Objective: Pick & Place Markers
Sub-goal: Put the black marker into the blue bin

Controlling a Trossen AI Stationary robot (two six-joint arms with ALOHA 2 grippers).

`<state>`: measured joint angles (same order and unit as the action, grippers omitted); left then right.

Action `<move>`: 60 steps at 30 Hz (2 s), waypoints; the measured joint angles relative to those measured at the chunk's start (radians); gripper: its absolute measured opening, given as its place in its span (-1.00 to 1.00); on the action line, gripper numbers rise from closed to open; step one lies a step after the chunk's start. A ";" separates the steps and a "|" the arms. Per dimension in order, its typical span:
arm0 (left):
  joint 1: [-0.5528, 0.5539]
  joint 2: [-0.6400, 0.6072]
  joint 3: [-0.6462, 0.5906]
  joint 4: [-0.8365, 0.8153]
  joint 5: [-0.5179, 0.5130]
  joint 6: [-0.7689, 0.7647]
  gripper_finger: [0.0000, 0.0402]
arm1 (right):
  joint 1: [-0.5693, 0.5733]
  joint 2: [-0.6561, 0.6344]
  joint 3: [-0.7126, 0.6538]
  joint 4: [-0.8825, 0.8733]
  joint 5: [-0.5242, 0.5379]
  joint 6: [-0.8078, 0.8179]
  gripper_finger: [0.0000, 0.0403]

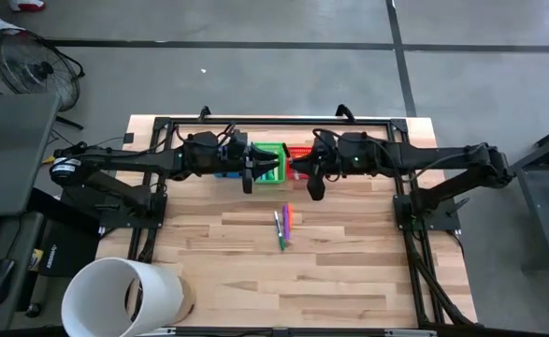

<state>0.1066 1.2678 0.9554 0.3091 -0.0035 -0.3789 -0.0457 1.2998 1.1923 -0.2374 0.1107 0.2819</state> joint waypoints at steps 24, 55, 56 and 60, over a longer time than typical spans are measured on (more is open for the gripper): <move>0.000 0.000 0.000 0.048 -0.031 -0.019 -0.40 | -0.065 0.108 0.000 0.213 -0.201 -0.036 -0.91; 0.000 0.000 -0.001 0.055 -0.040 -0.010 -0.84 | -0.092 0.113 0.000 0.251 -0.234 -0.036 -0.92; 0.000 0.000 -0.001 0.055 -0.040 -0.010 -0.84 | -0.092 0.113 0.000 0.250 -0.234 -0.036 -0.92; 0.000 0.000 -0.001 0.055 -0.040 -0.010 -0.84 | -0.091 0.113 0.000 0.249 -0.232 -0.029 -0.91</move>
<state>0.1066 1.2678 0.9543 0.3641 -0.0439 -0.3893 -0.1371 1.4132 1.1919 0.0120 -0.1215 0.2526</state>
